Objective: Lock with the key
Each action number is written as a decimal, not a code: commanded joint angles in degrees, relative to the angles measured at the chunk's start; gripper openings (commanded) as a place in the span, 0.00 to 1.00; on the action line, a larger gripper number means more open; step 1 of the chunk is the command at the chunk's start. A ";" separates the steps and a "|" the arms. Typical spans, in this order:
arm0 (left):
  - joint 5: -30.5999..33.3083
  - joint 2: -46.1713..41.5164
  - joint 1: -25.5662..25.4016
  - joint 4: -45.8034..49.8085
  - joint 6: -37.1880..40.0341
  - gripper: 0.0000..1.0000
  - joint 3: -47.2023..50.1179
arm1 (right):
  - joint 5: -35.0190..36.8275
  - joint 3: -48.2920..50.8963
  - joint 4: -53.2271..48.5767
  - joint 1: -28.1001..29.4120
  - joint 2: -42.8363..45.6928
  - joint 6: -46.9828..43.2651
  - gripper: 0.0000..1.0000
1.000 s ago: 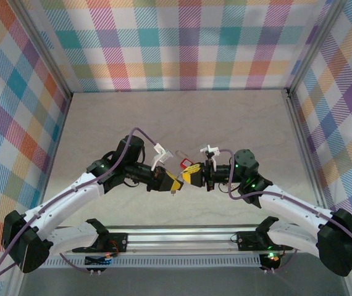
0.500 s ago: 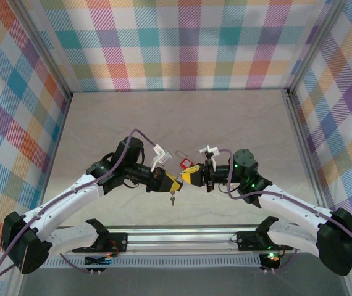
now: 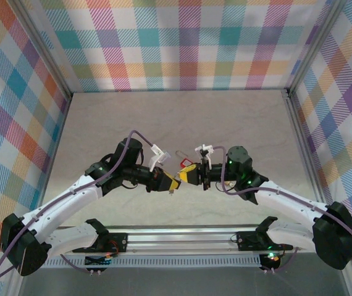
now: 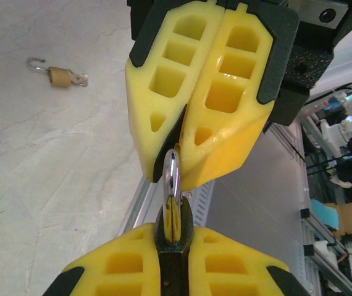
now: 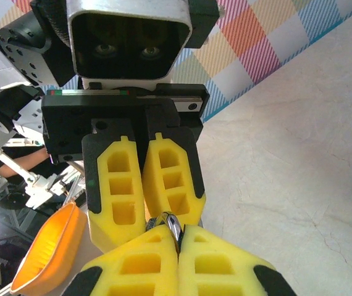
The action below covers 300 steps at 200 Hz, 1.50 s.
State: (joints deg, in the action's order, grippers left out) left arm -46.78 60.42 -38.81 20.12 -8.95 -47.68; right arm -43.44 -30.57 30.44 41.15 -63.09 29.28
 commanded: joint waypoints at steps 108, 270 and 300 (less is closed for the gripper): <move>7.77 -8.99 0.74 -9.85 -3.79 0.00 1.71 | -0.28 0.16 5.36 6.88 -2.61 -3.89 0.00; 19.45 -14.96 4.41 -8.88 -4.43 0.00 1.96 | 3.54 -3.98 -0.44 14.64 -8.65 -7.23 0.00; 18.21 -17.12 5.73 -11.42 -5.73 0.00 2.97 | 3.89 -4.76 -0.77 15.80 -10.24 -7.57 0.00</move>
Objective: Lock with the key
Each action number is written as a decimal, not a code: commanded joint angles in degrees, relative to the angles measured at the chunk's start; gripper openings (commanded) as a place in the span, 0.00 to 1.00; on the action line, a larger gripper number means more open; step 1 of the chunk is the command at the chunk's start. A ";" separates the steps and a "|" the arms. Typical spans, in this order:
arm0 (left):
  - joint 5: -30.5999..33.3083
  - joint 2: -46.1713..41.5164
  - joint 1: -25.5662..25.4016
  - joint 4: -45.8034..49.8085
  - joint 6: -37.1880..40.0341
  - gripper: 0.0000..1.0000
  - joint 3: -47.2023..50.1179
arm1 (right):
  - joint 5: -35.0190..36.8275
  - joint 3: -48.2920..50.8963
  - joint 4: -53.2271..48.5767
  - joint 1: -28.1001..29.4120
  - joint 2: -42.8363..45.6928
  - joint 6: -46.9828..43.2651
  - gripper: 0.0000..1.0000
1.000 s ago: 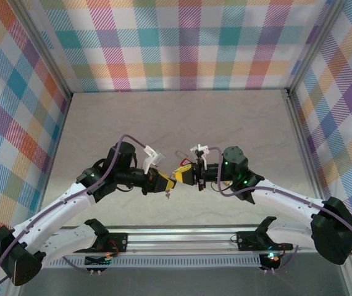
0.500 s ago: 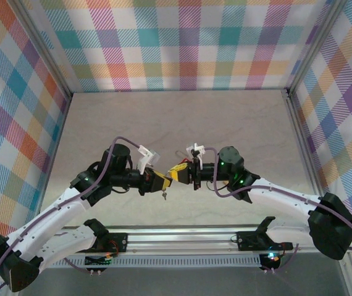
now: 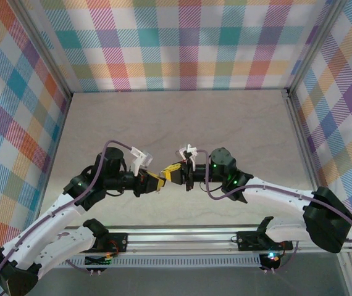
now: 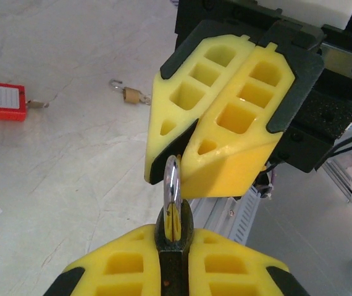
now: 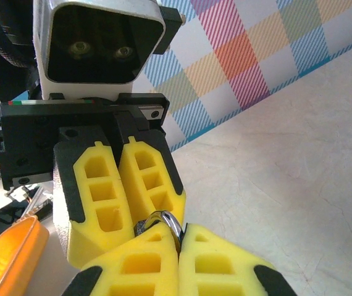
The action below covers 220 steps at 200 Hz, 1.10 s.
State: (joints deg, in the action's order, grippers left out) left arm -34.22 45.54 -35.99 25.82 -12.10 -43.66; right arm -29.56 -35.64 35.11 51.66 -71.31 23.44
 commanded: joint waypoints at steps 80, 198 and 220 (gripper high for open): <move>2.62 -4.93 4.70 -22.18 -4.54 0.00 0.35 | -9.20 2.01 -0.40 9.20 -5.30 -0.26 0.00; -0.84 -3.66 5.06 -22.41 -4.95 0.00 0.77 | -3.49 -0.32 -6.99 7.93 -0.60 -0.28 0.00; -1.87 -3.45 5.08 -22.90 -5.29 0.00 0.87 | -2.52 -0.44 -7.56 7.19 0.44 0.39 0.00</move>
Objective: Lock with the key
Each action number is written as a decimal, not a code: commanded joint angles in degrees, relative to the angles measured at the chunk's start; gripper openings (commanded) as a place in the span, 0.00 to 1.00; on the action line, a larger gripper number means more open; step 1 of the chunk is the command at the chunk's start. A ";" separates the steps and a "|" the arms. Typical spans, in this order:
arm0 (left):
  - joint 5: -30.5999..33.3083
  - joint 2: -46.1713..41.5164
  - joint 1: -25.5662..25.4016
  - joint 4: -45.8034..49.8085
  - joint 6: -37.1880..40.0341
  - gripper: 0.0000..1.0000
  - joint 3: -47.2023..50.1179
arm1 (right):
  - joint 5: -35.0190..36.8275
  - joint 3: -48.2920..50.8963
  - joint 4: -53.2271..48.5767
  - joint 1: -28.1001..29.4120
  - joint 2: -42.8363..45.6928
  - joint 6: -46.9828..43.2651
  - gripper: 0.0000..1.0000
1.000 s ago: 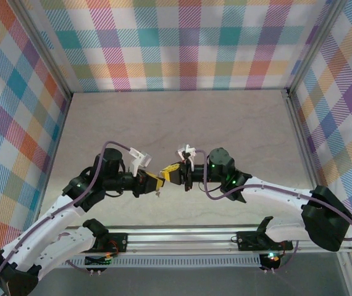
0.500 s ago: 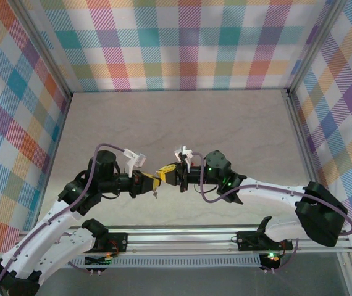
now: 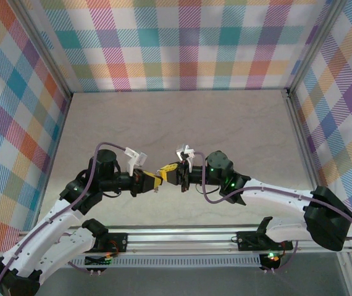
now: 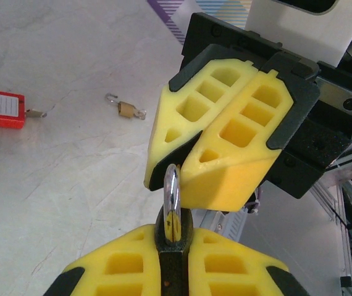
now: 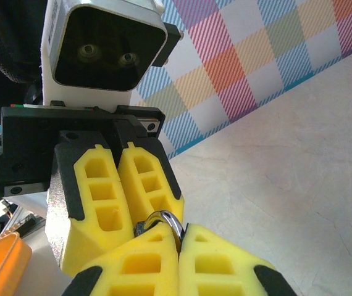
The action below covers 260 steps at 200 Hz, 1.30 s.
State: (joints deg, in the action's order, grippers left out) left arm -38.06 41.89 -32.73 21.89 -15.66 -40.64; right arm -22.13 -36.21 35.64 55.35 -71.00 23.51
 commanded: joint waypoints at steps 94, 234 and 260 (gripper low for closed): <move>0.32 1.82 1.80 -18.98 -2.05 0.00 -2.23 | -6.46 -1.10 -12.55 1.12 6.15 0.16 0.53; -9.51 9.35 1.38 -21.86 -12.41 0.00 -3.21 | -16.76 0.16 -11.57 -11.51 11.71 12.22 0.59; -11.19 8.92 0.96 -26.95 -15.87 0.00 -0.48 | -17.41 0.19 -9.67 -12.51 10.41 12.84 0.59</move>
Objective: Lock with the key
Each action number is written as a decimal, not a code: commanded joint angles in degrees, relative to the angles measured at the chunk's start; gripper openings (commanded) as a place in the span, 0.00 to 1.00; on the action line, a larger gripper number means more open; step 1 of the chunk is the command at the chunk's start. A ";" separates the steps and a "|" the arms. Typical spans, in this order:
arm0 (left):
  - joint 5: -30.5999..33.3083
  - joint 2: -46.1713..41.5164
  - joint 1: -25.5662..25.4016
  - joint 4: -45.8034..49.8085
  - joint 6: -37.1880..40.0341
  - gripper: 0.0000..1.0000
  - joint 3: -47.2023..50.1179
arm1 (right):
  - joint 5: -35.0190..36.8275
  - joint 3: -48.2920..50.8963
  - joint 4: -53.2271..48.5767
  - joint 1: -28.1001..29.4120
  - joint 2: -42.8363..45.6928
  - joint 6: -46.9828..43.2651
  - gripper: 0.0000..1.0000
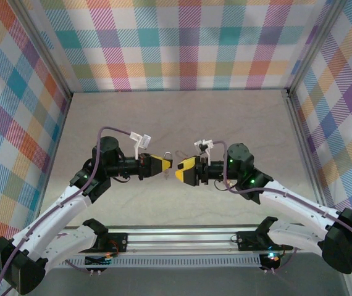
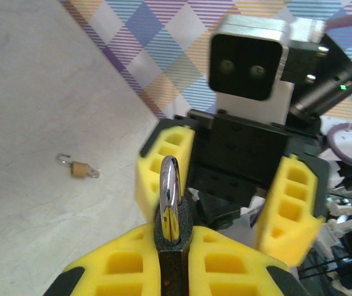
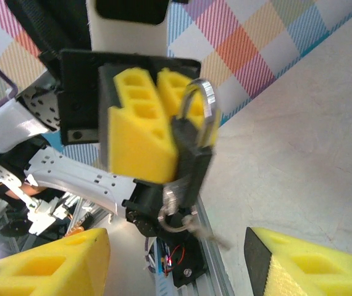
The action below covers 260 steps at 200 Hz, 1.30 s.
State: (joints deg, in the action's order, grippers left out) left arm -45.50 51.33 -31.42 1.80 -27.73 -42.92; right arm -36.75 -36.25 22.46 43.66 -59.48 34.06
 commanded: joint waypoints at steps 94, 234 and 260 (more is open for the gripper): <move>-4.24 1.44 -3.80 -11.43 -6.05 0.00 4.35 | -3.25 0.25 11.23 -0.86 -4.33 4.12 0.52; -6.69 3.60 -8.33 -8.25 -2.42 0.00 2.93 | -2.12 1.03 12.94 -1.03 -3.89 4.82 0.26; -7.22 3.56 -8.99 -8.22 -2.24 0.00 2.93 | -2.10 1.11 13.27 -1.04 -4.23 5.38 0.21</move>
State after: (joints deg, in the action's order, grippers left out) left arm -48.84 54.70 -37.56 -5.63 -30.74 -38.72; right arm -41.54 -35.22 32.18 42.41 -63.48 39.31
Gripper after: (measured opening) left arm 0.114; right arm 0.224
